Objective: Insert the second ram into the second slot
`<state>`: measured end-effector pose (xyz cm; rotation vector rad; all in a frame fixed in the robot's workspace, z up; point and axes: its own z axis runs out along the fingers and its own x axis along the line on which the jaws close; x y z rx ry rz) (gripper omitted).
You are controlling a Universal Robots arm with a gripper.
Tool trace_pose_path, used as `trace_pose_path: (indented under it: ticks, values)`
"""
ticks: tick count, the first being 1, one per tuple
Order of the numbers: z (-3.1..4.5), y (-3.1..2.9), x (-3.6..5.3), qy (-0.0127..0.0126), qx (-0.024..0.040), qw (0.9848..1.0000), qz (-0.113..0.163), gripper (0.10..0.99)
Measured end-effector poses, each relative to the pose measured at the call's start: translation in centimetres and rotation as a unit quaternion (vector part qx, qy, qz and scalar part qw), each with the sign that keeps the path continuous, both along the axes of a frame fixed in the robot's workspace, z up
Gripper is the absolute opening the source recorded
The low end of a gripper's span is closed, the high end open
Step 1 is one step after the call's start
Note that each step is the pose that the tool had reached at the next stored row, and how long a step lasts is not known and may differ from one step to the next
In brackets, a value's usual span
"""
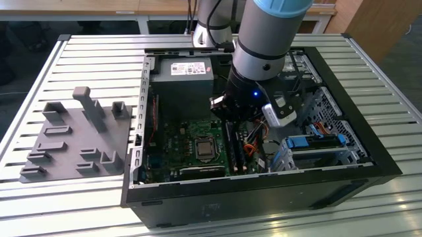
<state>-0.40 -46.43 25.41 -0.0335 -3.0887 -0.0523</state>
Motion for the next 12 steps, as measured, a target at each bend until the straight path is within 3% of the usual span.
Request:
trace_pose_path:
  ticks: [7,12]
  values:
    - [0.79,0.00,0.00,0.0002,0.0002,1.0000,0.000,0.106]
    - [0.83,0.00,0.00,0.0002,0.0002,1.0000,0.000,0.106]
